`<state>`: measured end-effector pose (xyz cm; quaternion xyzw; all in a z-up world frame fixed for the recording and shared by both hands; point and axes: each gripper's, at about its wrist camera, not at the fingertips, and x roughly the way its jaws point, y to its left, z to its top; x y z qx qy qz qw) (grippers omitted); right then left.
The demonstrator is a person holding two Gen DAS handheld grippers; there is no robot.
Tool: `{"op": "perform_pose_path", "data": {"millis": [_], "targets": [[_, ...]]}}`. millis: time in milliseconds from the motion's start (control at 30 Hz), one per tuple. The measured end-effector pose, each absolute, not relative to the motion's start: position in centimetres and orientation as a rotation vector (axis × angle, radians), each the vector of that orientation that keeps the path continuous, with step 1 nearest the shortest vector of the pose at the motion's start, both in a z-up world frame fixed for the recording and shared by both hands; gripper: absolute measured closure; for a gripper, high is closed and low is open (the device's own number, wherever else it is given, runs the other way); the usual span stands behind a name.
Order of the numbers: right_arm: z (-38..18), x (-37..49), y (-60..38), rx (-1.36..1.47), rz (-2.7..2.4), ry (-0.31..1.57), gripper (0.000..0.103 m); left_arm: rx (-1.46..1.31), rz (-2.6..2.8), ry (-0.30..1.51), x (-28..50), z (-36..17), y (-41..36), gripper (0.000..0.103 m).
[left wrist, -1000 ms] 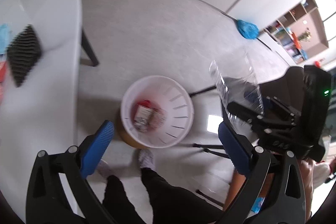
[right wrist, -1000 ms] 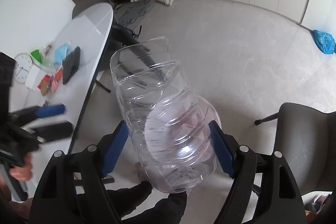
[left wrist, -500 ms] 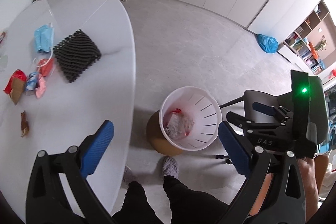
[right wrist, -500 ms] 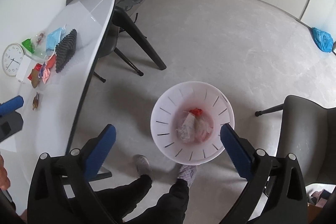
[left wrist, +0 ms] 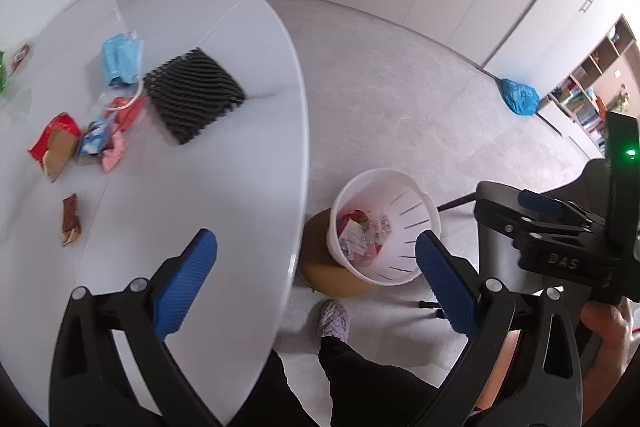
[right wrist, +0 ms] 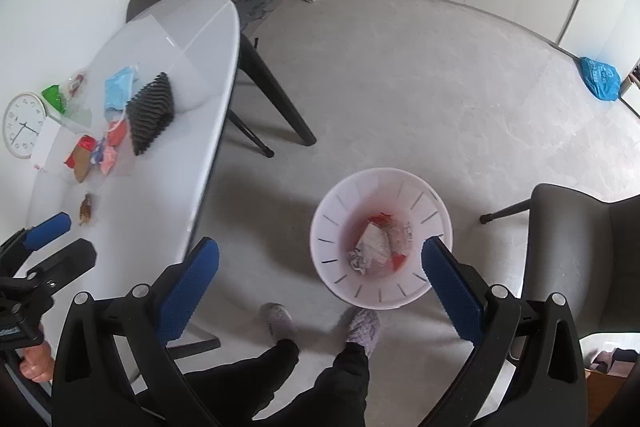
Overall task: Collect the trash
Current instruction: 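Grasp the brown snack wrapper with the left tool while the right grasps the black mesh pad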
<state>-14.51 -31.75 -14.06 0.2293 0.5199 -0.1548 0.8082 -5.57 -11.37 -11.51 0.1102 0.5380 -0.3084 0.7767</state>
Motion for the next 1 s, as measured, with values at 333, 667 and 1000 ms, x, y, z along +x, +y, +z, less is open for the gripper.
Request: {"op": "perform_pose_path", "data": {"millis": [333,667,1000], "targets": [[-12.4,-10.8,-26.9,0.474,-0.239,1.095,0.002,0.167,-0.467,1.156,-0.8,-12.2,-3.7,0.008],[-12.0,-5.7,-20.9,0.439,-0.139,1.106,0.002,0.151,-0.266,1.169,5.7,-15.7,4.7,0.008],[-12.1,-1.1,-16.6,0.385,-0.080,1.140,0.002,0.130,-0.209,1.226,10.5,-20.7,8.3,0.018]]}}
